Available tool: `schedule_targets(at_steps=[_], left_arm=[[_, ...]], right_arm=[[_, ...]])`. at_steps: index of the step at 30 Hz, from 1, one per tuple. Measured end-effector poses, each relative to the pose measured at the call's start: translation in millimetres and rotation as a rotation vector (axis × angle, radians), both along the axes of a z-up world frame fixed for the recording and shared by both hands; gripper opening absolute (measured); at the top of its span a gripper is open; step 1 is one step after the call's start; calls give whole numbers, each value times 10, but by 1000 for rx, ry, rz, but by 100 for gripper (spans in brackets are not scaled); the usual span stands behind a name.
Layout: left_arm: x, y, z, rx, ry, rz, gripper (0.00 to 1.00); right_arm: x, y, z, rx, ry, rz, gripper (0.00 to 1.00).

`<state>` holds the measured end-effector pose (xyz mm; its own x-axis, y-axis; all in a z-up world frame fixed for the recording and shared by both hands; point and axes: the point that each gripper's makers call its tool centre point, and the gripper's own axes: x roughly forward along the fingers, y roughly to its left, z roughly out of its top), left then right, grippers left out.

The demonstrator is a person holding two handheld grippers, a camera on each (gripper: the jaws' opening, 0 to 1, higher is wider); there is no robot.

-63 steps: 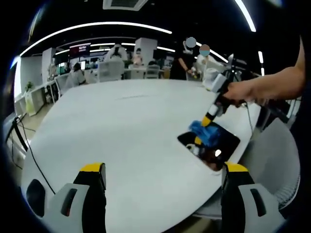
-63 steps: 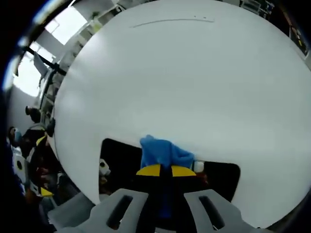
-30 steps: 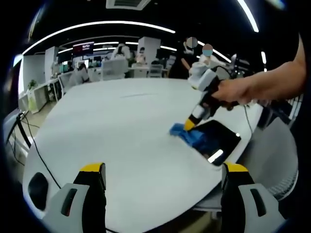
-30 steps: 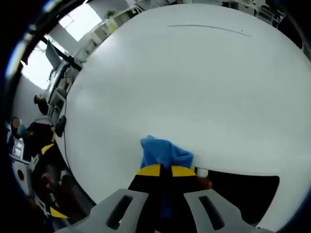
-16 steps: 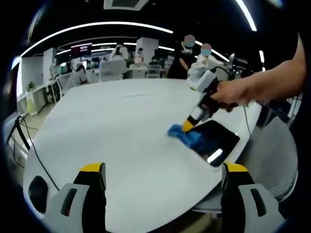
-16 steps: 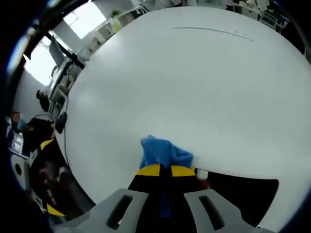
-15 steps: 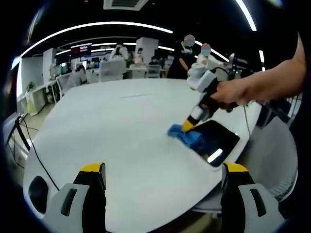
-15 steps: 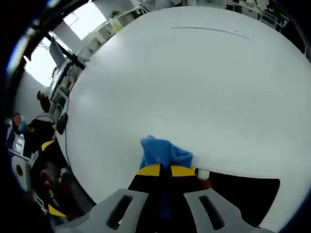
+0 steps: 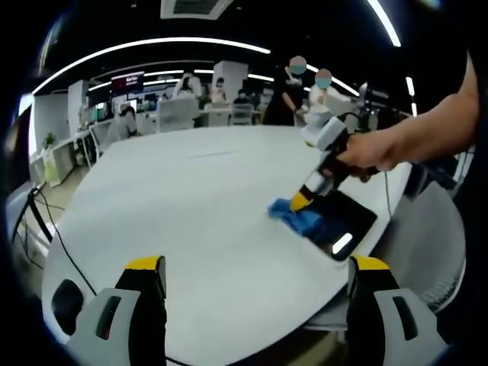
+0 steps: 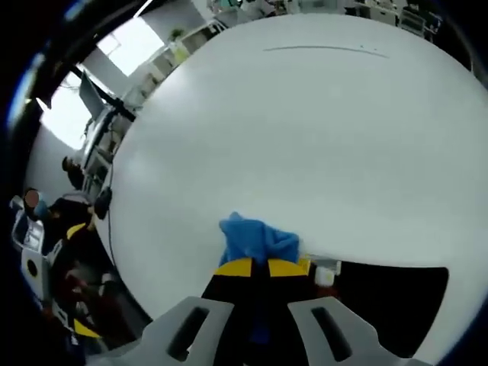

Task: Wipe the mirror surface with the cleaning cloth until all visible marks leave the cleaned area.

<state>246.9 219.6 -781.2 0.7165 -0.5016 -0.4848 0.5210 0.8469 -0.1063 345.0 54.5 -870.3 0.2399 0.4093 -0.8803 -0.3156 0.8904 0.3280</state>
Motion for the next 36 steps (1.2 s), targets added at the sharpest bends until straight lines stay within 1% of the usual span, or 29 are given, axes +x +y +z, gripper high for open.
schedule_targets(at_steps=[6, 16, 21, 23, 25, 27, 28, 29, 30, 32, 35, 36], left_arm=[[-18, -11, -18, 2, 6, 0, 100], [11, -110, 8, 0, 1, -19, 100], [14, -122, 0, -2, 0, -23, 100], [7, -126, -14, -2, 2, -25, 100], [1, -137, -24, -2, 3, -27, 100], [-7, -149, -22, -3, 3, -30, 100], [-10, -154, -18, -4, 2, -30, 100], [-9, -153, -18, -5, 2, -29, 100], [-9, -153, -19, -6, 2, -28, 100], [-15, -150, -24, -8, 3, -25, 100], [-32, -158, -32, -9, 7, -22, 100], [-38, -163, -33, -10, 8, -22, 100]], right_arm=[[-173, 9, 7, 12, 6, 25, 0], [-316, 16, -8, 42, 19, 30, 0], [-434, 41, 6, 19, 10, 73, 0], [-441, 45, 4, 15, 5, 78, 0], [-447, 44, 2, 20, 16, 70, 0], [-491, 66, -10, 15, 27, 85, 0], [-529, 80, -11, 4, 19, 112, 0], [-532, 83, -9, -2, 8, 117, 0], [-527, 84, -14, -4, -2, 117, 0], [-516, 77, -16, 4, 5, 102, 0], [-510, 67, -16, 41, 26, 80, 0], [-507, 76, -19, 61, 38, 50, 0]])
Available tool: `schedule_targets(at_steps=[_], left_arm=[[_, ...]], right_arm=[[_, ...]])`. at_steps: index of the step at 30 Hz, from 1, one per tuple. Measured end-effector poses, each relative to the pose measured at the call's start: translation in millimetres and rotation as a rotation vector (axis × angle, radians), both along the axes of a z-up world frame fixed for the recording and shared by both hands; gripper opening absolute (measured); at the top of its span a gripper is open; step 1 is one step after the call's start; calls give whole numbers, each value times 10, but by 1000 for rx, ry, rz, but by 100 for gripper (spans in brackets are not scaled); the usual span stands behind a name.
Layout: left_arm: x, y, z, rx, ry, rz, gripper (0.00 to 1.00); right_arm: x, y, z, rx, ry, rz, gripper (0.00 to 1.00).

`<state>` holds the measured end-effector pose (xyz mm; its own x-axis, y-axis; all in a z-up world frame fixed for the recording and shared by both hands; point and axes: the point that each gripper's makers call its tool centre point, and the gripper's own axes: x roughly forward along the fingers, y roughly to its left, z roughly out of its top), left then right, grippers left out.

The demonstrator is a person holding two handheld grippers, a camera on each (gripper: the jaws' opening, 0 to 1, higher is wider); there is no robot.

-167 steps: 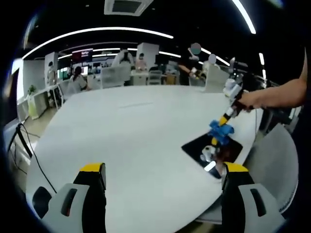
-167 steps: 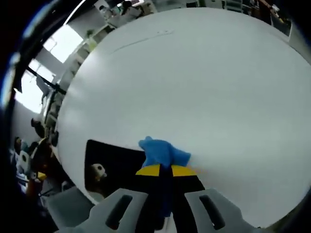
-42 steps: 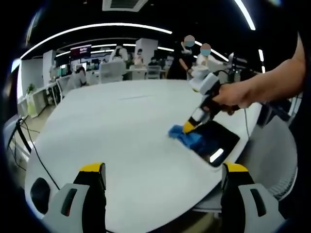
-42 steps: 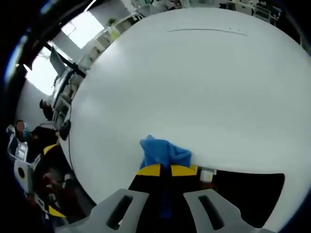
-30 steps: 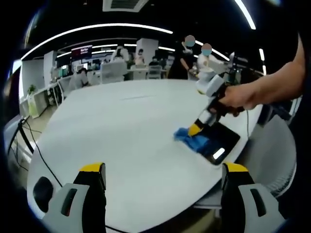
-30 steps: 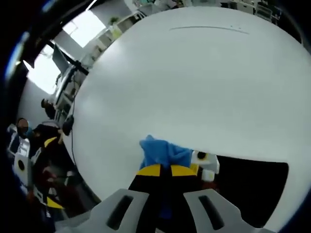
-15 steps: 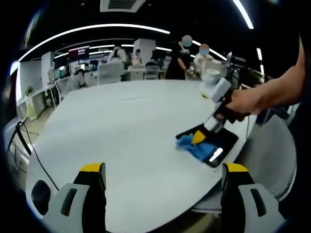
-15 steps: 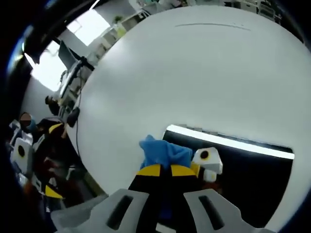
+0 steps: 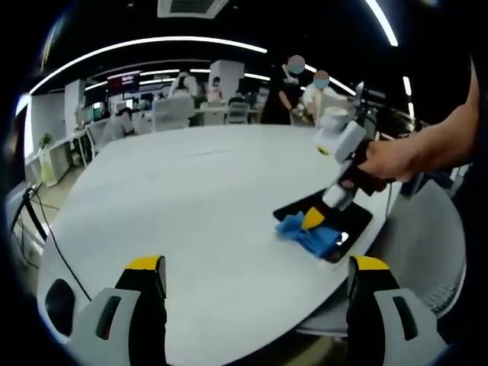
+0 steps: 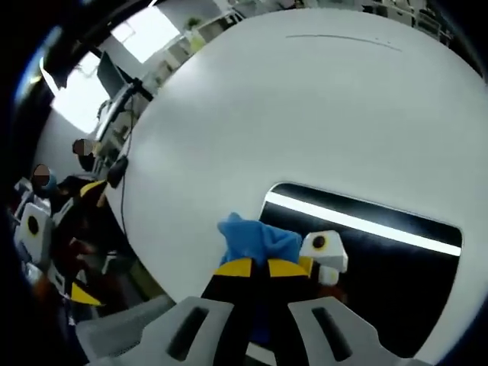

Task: Wipe the mirror surface with the cleaning cloth until all visible marks leave the cleaned area.

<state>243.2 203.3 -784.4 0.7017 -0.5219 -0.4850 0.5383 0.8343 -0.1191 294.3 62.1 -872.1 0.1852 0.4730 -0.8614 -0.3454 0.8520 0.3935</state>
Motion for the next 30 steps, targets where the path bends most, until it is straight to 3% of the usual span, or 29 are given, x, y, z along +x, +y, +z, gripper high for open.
schedule_targets(at_steps=[3, 16, 30], left_arm=[[-8, -12, -15, -1, 2, 0, 100], [35, -125, 13, 1, 2, -12, 100], [21, -184, -13, 11, 15, -24, 100]], right_arm=[[-13, -9, 18, 16, 7, -26, 0], [-16, -21, 40, 26, -26, 18, 0], [-6, -207, 39, 31, -59, 47, 0]])
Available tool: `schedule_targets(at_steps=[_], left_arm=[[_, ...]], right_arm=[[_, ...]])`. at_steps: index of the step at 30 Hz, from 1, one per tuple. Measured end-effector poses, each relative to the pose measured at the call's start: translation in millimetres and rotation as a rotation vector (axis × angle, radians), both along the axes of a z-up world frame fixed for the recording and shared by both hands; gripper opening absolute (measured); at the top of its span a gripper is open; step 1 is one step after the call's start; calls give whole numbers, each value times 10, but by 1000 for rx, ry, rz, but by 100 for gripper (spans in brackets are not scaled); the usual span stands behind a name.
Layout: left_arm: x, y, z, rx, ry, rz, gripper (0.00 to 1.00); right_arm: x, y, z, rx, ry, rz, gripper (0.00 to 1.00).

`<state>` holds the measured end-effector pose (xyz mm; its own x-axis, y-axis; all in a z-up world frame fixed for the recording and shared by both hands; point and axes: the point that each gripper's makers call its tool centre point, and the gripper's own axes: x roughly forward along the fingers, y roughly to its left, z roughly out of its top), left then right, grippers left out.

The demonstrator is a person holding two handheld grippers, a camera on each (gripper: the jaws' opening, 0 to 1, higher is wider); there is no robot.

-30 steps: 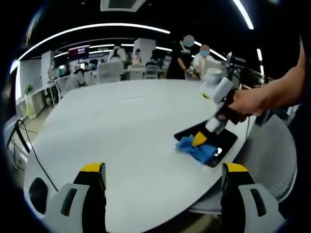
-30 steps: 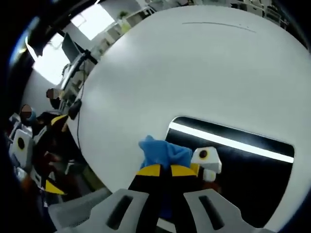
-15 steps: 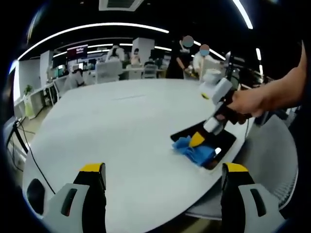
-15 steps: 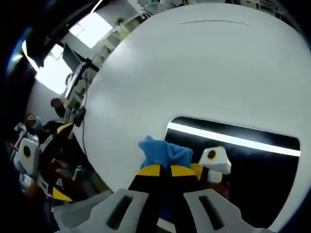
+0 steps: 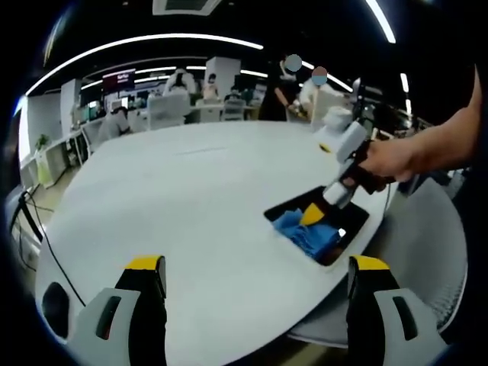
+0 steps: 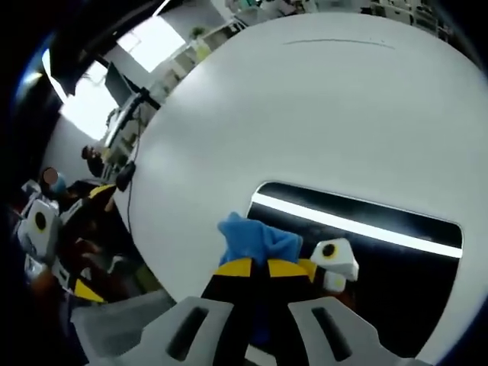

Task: Wipe the mirror surface with the cleaning cloth until all visible marks leave the cleaned area.

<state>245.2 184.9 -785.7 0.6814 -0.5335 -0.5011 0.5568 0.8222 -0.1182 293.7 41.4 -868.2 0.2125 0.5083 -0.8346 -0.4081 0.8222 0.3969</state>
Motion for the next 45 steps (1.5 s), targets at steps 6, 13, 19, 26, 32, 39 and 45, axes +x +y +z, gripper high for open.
schedule_targets(at_steps=[6, 13, 19, 26, 32, 39, 45], left_arm=[[22, -15, 21, 2, -2, -1, 100], [24, -55, 10, 5, 2, -13, 100], [35, -76, 27, 6, 4, -24, 100], [65, -47, 43, 13, 2, -26, 100], [60, -68, 46, 19, 4, -35, 100], [49, -73, 50, 20, 5, -39, 100], [66, -54, 70, 16, 0, -31, 100]], right_arm=[[16, -83, 9, -5, -19, 15, 0], [44, -201, 7, -9, -31, 20, 0], [72, -300, 5, -2, -28, 3, 0], [86, -410, 13, 4, -37, -3, 0], [104, -539, 17, 8, -47, 0, 0], [119, -648, 17, 22, -33, -9, 0], [116, -708, 16, 13, -34, -12, 0]])
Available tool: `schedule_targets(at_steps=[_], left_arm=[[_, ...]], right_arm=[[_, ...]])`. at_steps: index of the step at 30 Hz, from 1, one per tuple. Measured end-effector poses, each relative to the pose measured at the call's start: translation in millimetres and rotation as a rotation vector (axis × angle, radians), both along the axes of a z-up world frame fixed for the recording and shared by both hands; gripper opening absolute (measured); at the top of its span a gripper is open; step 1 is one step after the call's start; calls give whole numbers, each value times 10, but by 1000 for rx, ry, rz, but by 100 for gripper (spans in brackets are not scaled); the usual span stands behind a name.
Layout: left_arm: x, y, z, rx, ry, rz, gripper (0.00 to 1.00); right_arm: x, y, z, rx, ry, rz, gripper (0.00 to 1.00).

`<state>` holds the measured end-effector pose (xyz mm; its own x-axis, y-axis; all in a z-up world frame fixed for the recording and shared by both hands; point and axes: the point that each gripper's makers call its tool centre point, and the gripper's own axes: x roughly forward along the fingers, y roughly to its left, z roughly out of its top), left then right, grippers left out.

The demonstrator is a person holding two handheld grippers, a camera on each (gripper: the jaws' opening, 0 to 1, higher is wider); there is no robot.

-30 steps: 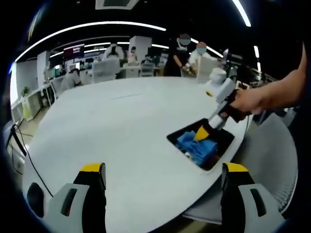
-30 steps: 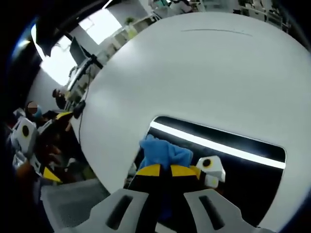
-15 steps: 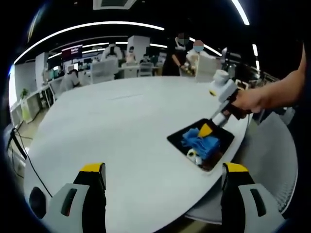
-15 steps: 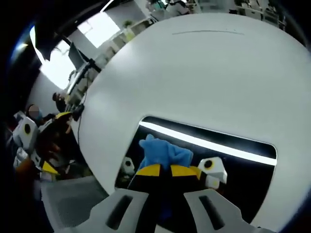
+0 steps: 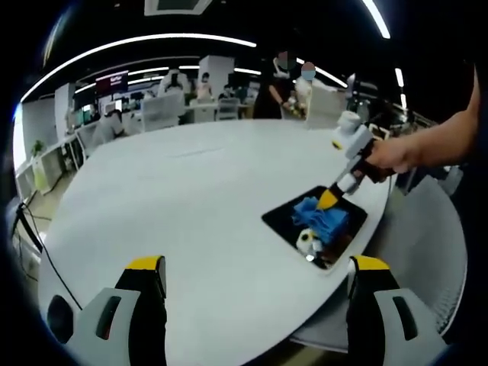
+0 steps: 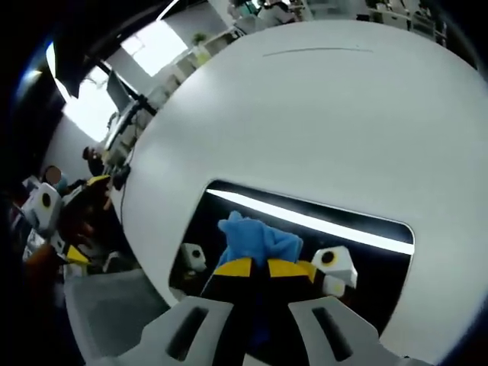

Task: Wipe the mirror surface with the cleaning cloth until all visible marks leave the cleaned area.

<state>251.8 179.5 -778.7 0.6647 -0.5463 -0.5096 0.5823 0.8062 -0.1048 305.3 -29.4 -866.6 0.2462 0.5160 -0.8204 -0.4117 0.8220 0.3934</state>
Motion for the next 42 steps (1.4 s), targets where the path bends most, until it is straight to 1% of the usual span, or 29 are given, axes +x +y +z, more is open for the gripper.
schedule_targets(at_steps=[13, 19, 25, 31, 35, 38, 42], left_arm=[[-7, -12, -6, -7, 1, 3, 100], [-9, -20, -9, -11, 1, 7, 100], [-15, -60, -24, -18, 2, 10, 100], [-26, -79, -38, -20, 5, 8, 100], [-24, -63, -27, -20, 4, 12, 100], [-29, -57, -21, -20, 4, 14, 100], [-41, -78, -33, -22, 6, 11, 100]], right_arm=[[12, -165, -3, -3, -3, -6, 0], [19, -301, -8, -13, -3, -14, 0], [39, -544, -13, -19, 8, -60, 0], [36, -695, -11, -31, 9, -72, 0], [42, -854, -7, -62, 7, -74, 0], [45, -997, -4, -67, 16, -102, 0], [42, -1099, -7, -74, 19, -123, 0]])
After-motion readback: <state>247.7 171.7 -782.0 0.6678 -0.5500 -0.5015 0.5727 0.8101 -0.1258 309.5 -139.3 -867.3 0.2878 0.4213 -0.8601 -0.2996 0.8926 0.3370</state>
